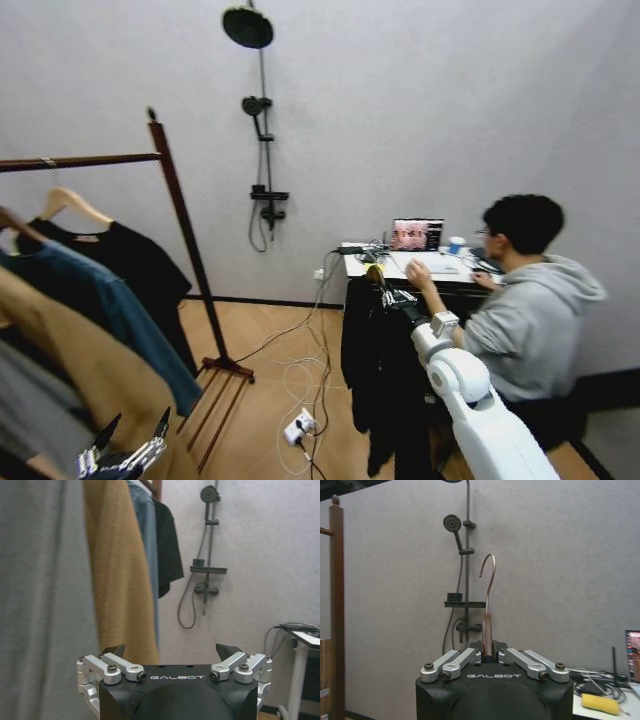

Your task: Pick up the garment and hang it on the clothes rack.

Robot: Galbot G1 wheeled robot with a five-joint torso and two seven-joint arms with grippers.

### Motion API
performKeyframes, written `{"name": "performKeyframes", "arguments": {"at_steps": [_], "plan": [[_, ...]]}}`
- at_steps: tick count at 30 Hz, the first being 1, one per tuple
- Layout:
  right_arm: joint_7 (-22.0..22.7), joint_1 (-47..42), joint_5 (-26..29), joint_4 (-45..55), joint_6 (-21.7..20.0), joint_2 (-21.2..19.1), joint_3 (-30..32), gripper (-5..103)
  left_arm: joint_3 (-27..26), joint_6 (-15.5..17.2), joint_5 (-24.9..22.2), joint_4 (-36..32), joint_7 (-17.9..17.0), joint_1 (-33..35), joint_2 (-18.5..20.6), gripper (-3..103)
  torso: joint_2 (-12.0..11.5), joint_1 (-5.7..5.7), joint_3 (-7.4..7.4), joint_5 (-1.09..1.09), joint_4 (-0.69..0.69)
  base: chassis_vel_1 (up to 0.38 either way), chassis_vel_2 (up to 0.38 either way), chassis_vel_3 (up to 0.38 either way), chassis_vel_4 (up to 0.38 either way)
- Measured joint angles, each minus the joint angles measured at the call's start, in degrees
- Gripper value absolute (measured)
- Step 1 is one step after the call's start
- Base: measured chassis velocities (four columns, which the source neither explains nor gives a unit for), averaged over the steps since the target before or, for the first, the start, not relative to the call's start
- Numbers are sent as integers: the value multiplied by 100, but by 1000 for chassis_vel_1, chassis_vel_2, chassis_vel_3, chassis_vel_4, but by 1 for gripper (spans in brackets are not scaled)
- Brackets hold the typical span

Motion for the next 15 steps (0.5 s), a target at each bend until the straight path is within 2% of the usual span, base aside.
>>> {"name": "performKeyframes", "arguments": {"at_steps": [15], "plan": [[42,64,4,-91,64,-36,92,10,0,0,0,0,0,0,0,100,1,0,0,0,0,118,140,142,117]]}}
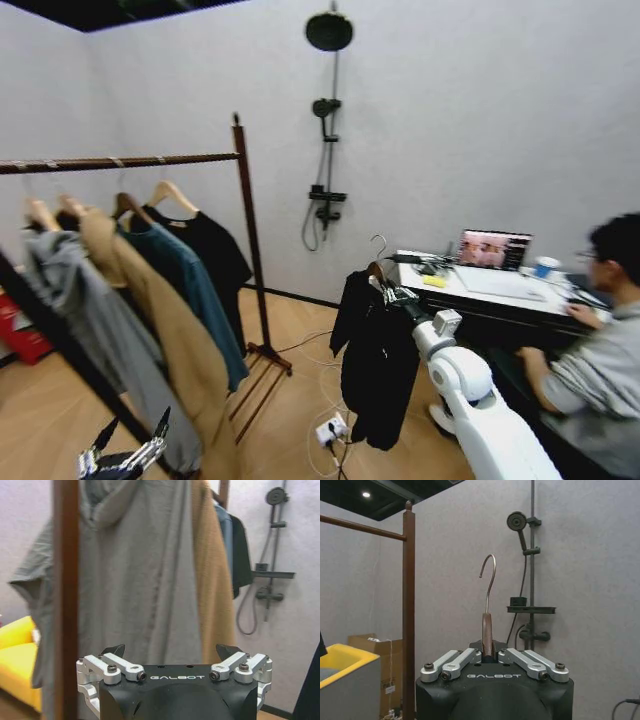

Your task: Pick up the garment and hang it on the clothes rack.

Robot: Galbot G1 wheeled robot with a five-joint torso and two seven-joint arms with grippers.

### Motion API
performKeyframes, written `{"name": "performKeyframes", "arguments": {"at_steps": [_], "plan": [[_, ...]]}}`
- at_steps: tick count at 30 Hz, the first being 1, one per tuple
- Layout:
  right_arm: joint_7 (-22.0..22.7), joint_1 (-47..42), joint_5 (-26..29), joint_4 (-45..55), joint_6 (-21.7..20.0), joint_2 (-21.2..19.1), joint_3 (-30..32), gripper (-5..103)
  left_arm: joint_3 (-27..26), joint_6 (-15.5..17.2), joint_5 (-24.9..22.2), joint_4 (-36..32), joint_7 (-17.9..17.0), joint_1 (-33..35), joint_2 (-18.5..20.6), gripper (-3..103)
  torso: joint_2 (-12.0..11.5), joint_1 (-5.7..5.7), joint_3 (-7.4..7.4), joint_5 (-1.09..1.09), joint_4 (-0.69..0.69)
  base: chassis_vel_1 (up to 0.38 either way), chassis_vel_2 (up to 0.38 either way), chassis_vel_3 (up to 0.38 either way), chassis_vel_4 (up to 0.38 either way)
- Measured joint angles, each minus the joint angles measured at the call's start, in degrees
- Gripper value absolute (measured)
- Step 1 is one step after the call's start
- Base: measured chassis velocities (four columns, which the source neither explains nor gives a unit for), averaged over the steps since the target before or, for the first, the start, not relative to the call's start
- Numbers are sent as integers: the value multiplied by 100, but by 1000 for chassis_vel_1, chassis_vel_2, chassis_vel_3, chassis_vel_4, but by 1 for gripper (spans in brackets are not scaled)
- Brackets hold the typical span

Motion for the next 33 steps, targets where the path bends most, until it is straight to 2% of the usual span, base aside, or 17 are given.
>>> {"name": "performKeyframes", "arguments": {"at_steps": [20,30,33], "plan": [[44,51,-65,-119,86,-5,79,10,0,0,0,0,0,0,0,100,0,1,0,-1,0,50,193,203,52],[4,201,-259,-295,238,-155,157,10,0,0,0,0,-1,0,0,100,-1,2,1,0,2,-3,166,172,-9],[-115,395,-249,-397,243,-305,165,10,0,0,0,0,0,0,0,100,-1,2,1,1,-2,-26,19,37,-30]]}}
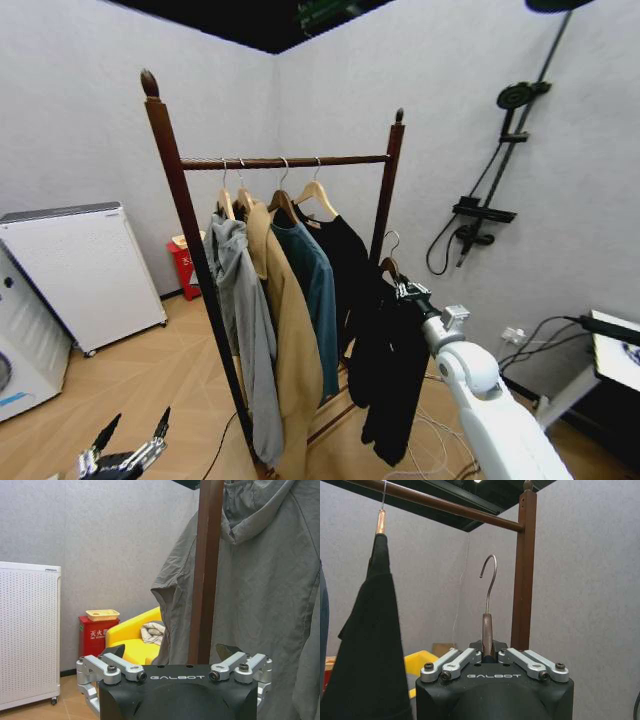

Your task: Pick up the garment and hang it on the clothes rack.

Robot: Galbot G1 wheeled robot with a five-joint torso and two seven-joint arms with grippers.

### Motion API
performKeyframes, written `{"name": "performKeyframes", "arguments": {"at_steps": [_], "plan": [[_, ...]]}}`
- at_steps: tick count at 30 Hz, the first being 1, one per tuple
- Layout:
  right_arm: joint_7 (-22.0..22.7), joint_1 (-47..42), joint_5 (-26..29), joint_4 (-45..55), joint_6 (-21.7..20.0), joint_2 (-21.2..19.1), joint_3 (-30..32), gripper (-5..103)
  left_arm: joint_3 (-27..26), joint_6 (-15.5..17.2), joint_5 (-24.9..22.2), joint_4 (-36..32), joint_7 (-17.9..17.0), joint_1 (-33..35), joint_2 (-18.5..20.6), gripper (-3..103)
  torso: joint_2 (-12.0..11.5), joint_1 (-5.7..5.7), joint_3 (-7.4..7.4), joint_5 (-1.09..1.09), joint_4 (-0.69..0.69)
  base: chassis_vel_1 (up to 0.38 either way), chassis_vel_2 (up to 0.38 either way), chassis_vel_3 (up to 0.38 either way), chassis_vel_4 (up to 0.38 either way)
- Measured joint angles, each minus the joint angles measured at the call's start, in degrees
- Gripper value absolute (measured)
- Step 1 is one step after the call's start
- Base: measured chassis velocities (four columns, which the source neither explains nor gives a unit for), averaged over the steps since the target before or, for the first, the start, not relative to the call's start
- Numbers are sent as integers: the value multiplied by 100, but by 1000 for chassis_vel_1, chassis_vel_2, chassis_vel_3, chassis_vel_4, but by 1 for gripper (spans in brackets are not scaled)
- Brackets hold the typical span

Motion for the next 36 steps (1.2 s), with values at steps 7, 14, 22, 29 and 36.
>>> {"name": "performKeyframes", "arguments": {"at_steps": [7,14,22,29,36], "plan": [[-495,1232,275,-713,274,-423,-342,10,0,0,0,0,2,0,0,100,1,-2,-1,-2,2,0,0,0,0],[-1046,2685,495,-1932,817,-675,-1238,10,0,0,0,0,1,0,0,100,0,-1,0,1,2,0,0,0,0],[-1047,4187,521,-2681,717,-420,-1931,10,0,0,0,0,0,0,0,100,1,-2,0,-3,3,0,0,0,0],[-1034,4730,422,-3130,588,-115,-2403,10,0,0,0,0,0,0,0,100,1,-2,0,-1,2,0,0,0,0],[-1050,5011,363,-3515,505,318,-2664,10,0,0,0,0,0,0,0,100,1,-2,-1,-2,2,0,0,0,0]]}}
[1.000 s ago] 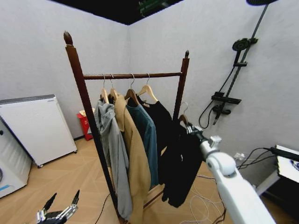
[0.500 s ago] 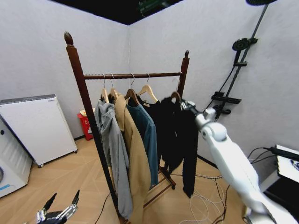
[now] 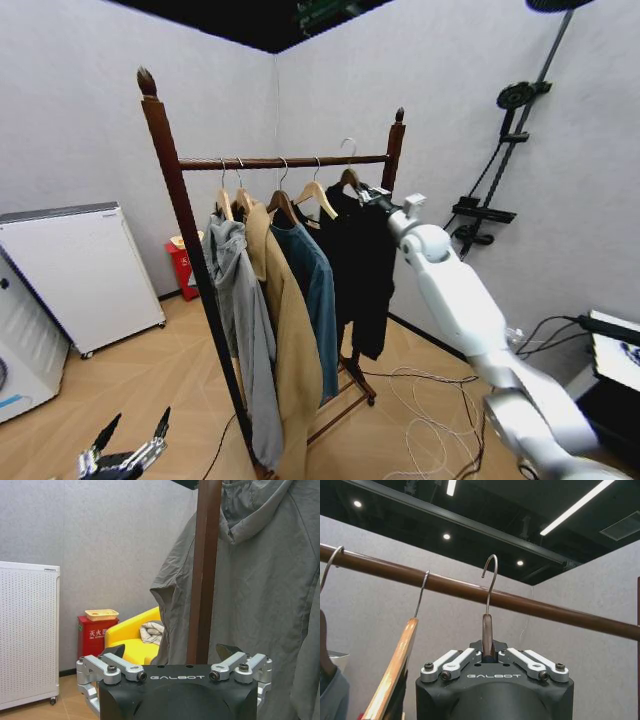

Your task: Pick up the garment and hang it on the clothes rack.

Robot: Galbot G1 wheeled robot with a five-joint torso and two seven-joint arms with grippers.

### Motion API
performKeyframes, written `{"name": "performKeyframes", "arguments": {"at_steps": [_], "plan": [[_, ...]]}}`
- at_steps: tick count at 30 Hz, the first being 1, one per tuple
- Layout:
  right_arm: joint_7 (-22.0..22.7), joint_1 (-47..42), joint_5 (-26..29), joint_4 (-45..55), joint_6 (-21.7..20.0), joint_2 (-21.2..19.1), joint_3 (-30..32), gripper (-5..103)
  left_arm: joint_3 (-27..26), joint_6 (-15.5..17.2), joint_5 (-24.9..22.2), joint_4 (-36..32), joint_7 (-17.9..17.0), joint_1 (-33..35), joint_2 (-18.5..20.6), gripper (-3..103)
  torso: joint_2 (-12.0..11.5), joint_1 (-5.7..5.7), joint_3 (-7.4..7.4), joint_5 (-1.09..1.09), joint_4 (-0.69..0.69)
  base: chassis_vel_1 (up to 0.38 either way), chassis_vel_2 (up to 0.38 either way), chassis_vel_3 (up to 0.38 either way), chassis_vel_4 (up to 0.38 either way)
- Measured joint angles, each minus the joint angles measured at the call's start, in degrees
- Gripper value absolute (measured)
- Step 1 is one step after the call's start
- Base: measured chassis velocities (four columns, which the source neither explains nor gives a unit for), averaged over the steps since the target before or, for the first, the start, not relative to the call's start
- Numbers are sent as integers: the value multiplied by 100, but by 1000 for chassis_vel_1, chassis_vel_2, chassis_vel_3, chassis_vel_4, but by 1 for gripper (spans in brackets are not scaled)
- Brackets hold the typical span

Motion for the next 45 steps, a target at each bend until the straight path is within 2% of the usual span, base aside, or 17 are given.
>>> {"name": "performKeyframes", "arguments": {"at_steps": [5,14,17,20,22,24,25,26,28,29,32,35,36,38,39,40,45], "plan": [[-2,-79,-123,-162,-94,180,-25,10,0,0,0,0,0,0,0,100,0,0,0,1,0,0,0,0,0],[10,-325,-142,9,-177,195,124,6,0,0,0,0,0,0,0,100,0,0,0,1,0,0,0,0,0],[118,-356,12,198,-281,131,124,14,0,0,0,0,0,0,0,100,0,0,0,1,1,0,0,0,0],[314,-531,374,658,-625,-110,191,29,0,0,0,0,0,0,0,100,0,0,0,1,2,0,0,0,0],[348,-569,430,738,-677,-153,209,35,0,0,0,0,0,0,0,100,0,0,0,1,2,0,0,0,0],[660,-846,805,1354,-1036,-457,345,46,0,0,0,0,1,1,0,100,0,0,0,2,-1,0,0,0,0],[660,-846,805,1354,-1036,-457,345,46,0,0,0,0,1,1,0,100,0,0,0,2,-1,0,0,0,0],[781,-967,994,1625,-1165,-574,404,46,0,0,0,0,-1,0,0,100,0,0,0,3,-1,0,0,0,0],[1232,-1437,1590,2449,-1486,-913,649,57,0,0,0,0,1,0,0,100,0,0,-1,2,0,0,0,0,0],[1232,-1437,1590,2449,-1486,-913,649,57,0,0,0,0,1,0,0,100,0,0,-1,2,0,0,0,0,0],[1709,-2117,2052,3160,-1684,-1194,941,68,0,0,0,0,0,0,0,100,0,0,-1,2,0,0,0,0,0],[2411,-3296,2537,4248,-1883,-1524,1506,84,0,0,0,0,0,0,0,100,0,0,-1,2,-1,0,0,0,0],[2411,-3296,2537,4248,-1883,-1524,1506,84,0,0,0,0,0,0,0,100,0,0,-1,2,-1,0,0,0,0],[2605,-4345,2398,4856,-1964,-1612,2040,94,0,0,0,0,-1,0,0,100,0,0,-1,1,-1,0,0,0,0],[2605,-4345,2398,4856,-1964,-1612,2040,94,0,0,0,0,-1,0,0,100,0,0,-1,1,-1,0,0,0,0],[2693,-4849,2314,5080,-1997,-1595,2249,98,0,0,0,0,-1,0,0,100,0,0,-1,4,-1,0,0,0,0],[3031,-6075,1725,5650,-2072,-1344,2543,100,0,0,0,0,0,0,0,100,1,-1,-1,1,0,0,0,0,0]]}}
